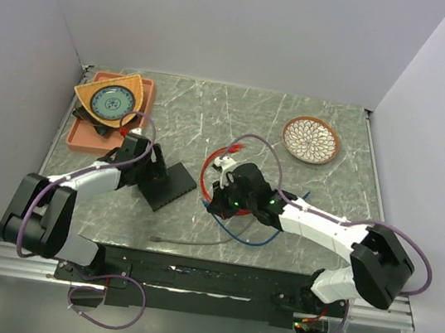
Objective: Insert the plug into the switch port
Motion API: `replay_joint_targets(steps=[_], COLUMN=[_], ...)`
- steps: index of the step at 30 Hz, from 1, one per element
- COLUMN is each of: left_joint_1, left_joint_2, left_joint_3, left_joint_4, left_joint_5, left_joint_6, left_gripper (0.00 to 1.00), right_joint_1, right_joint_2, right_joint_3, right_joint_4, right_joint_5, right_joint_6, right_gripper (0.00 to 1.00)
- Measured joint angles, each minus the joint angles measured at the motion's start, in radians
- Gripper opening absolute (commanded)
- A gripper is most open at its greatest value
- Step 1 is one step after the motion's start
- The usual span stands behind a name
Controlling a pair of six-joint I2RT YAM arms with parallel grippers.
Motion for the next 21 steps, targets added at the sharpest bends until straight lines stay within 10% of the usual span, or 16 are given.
replay_joint_targets(steps=[21], left_joint_1=[0.0], left_joint_2=[-0.11], left_joint_3=[-0.07], left_joint_4=[0.021], left_joint_5=[0.093], left_joint_6=[-0.024], left_gripper=[0.88], right_joint_1=[0.123], right_joint_2=[0.178], right_joint_3=[0.119], right_joint_4=[-0.034], right_joint_5=[0.097], right_joint_6=[-0.021], right_gripper=[0.0])
